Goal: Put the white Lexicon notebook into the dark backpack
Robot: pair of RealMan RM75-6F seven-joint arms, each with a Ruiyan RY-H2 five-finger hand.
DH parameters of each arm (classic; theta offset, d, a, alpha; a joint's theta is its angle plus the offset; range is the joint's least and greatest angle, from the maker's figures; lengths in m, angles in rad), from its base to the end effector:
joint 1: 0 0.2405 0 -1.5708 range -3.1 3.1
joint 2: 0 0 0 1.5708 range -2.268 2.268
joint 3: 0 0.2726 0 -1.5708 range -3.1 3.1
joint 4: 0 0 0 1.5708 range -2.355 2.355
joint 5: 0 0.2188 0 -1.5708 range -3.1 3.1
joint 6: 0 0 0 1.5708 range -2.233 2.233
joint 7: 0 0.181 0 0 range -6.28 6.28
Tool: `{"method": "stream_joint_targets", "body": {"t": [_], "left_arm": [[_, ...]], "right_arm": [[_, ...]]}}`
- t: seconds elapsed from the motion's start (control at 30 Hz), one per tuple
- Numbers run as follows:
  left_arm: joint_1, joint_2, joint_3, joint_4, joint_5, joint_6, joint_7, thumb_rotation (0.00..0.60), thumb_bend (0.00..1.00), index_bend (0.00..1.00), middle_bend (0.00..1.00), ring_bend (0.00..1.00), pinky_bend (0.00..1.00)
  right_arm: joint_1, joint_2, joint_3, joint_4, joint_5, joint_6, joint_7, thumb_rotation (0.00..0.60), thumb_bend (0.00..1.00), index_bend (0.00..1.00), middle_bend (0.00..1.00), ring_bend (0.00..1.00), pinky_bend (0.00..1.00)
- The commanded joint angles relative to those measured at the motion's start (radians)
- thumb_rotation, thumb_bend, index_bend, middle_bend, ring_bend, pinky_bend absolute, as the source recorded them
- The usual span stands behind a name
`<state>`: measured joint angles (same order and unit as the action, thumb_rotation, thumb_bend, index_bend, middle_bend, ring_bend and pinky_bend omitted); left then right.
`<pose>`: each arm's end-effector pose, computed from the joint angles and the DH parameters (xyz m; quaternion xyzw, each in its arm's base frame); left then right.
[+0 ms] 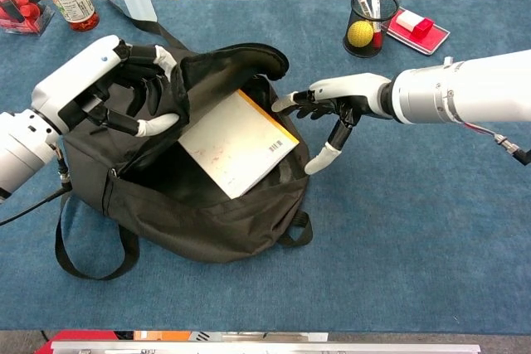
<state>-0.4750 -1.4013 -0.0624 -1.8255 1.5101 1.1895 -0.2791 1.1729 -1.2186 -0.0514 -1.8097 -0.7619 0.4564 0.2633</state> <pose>-0.1402 0.2799 0.0113 -0.5985 -0.5484 -0.5446 0.2109 -0.1059 -0.3429 -0.0399 0.7209 -0.6442 0.1960 0.1641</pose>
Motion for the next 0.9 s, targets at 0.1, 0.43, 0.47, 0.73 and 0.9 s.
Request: {"method": "stream_joint_targets", "body": {"t": [0.1,0.43,0.47,0.73,0.9], "left_arm": [[-0.001,0.003,0.002,-0.001,0.0,-0.004,-0.002,0.6,0.27,0.5,0.6,0.61,0.75],[-0.017,0.029,0.031,-0.027,0.018,-0.051,0.007,0.6,0.27,0.48,0.57,0.6,0.7],[-0.02,0.032,0.035,-0.031,0.019,-0.06,0.009,0.6,0.27,0.47,0.57,0.59,0.68],[-0.081,0.106,0.081,-0.096,0.015,-0.208,0.071,0.6,0.27,0.2,0.33,0.34,0.38],[-0.112,0.132,0.092,-0.142,-0.015,-0.274,0.137,0.6,0.27,0.11,0.24,0.29,0.3]], "right_arm": [[0.013,-0.012,-0.056,-0.064,0.037,0.115,-0.128,0.6,0.1,0.0,0.07,0.0,0.0],[-0.124,0.213,-0.04,-0.205,-0.128,0.127,-0.072,0.6,0.1,0.0,0.1,0.0,0.0],[-0.141,0.239,-0.035,-0.213,-0.151,0.128,-0.059,0.6,0.1,0.0,0.1,0.0,0.0],[-0.28,0.413,0.005,-0.212,-0.315,0.121,0.081,0.6,0.1,0.0,0.12,0.0,0.0],[-0.344,0.451,0.035,-0.192,-0.399,0.12,0.156,0.6,0.1,0.0,0.12,0.0,0.0]]}}
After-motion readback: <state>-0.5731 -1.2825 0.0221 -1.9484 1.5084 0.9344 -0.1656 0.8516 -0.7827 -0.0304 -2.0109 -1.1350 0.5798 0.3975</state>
